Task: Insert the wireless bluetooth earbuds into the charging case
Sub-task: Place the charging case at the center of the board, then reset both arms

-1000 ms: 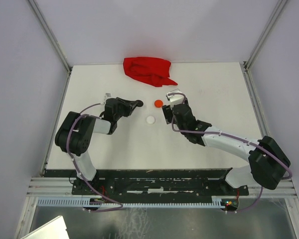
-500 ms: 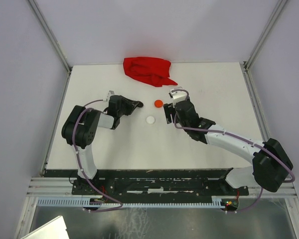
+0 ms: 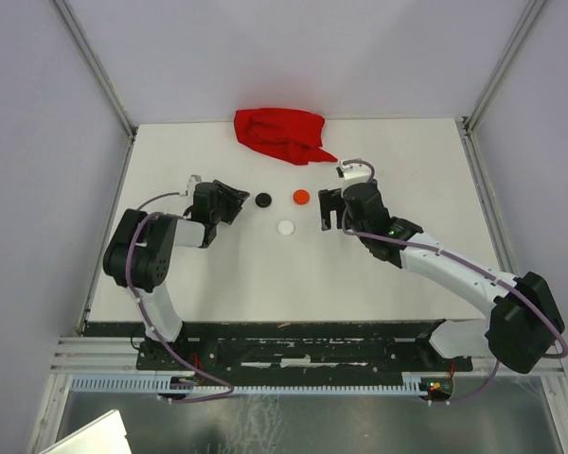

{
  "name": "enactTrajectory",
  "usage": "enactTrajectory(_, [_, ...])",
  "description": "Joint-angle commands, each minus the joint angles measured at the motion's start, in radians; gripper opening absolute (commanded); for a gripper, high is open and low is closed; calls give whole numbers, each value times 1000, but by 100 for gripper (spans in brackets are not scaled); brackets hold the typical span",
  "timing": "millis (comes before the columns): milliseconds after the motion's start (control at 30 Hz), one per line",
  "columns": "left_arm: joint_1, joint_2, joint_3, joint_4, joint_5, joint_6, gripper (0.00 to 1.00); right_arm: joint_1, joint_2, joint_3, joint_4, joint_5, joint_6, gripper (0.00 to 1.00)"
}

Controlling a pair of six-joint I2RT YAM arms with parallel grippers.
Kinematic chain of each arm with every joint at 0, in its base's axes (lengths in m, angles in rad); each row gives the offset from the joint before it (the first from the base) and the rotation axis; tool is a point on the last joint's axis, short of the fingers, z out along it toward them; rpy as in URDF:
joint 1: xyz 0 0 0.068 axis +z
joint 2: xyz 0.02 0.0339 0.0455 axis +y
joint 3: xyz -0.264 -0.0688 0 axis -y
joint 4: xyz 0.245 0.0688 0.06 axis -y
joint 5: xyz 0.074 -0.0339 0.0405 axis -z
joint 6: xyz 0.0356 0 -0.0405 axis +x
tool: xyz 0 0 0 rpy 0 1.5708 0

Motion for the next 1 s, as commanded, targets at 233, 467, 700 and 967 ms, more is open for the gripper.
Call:
enactTrajectory(233, [121, -508, -209, -258, -347, 187, 80, -46, 58, 281, -463, 513, 355, 99])
enactTrajectory(467, [157, -697, -227, -319, -307, 367, 99, -53, 89, 348, -595, 667, 467, 99])
enactTrajectory(700, [179, -761, -247, -237, -120, 495, 99, -96, 22, 338, -633, 694, 498, 99])
enactTrajectory(967, [215, -746, -247, -243, -79, 467, 99, -115, -11, 341, -655, 711, 423, 99])
